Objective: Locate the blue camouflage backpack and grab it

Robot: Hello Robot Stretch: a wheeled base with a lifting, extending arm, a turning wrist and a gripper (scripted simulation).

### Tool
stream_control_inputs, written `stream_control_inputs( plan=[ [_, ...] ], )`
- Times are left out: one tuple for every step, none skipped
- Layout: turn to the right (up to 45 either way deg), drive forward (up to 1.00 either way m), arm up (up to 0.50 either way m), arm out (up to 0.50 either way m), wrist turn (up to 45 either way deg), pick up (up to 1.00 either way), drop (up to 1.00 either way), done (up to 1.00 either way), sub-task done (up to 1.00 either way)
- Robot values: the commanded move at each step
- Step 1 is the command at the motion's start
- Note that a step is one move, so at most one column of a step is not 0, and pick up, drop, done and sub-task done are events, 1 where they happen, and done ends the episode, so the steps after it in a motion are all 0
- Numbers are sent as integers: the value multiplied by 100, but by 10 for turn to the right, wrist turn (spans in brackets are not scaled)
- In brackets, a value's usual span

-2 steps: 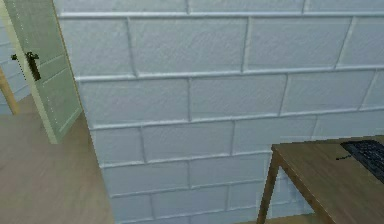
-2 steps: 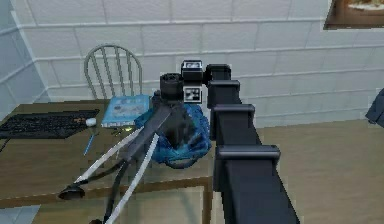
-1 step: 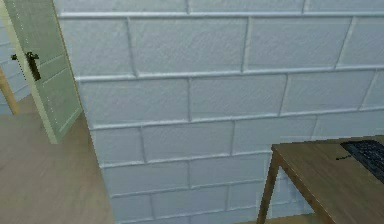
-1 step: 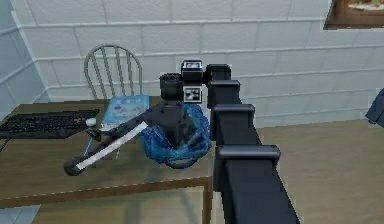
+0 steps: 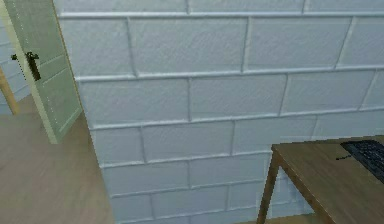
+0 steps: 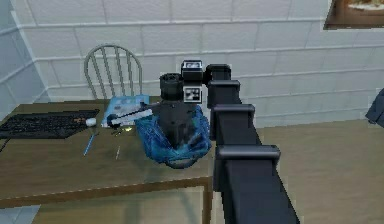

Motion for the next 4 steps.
stream_control_inputs(
  plan=[
    [0,0,0,0,420,0,0,0,0],
    [0,0,-26,0,0,0,0,0,0],
    [0,0,0,0,0,100,0,0,0],
    [0,0,10,0,0,0,0,0,0]
  ],
)
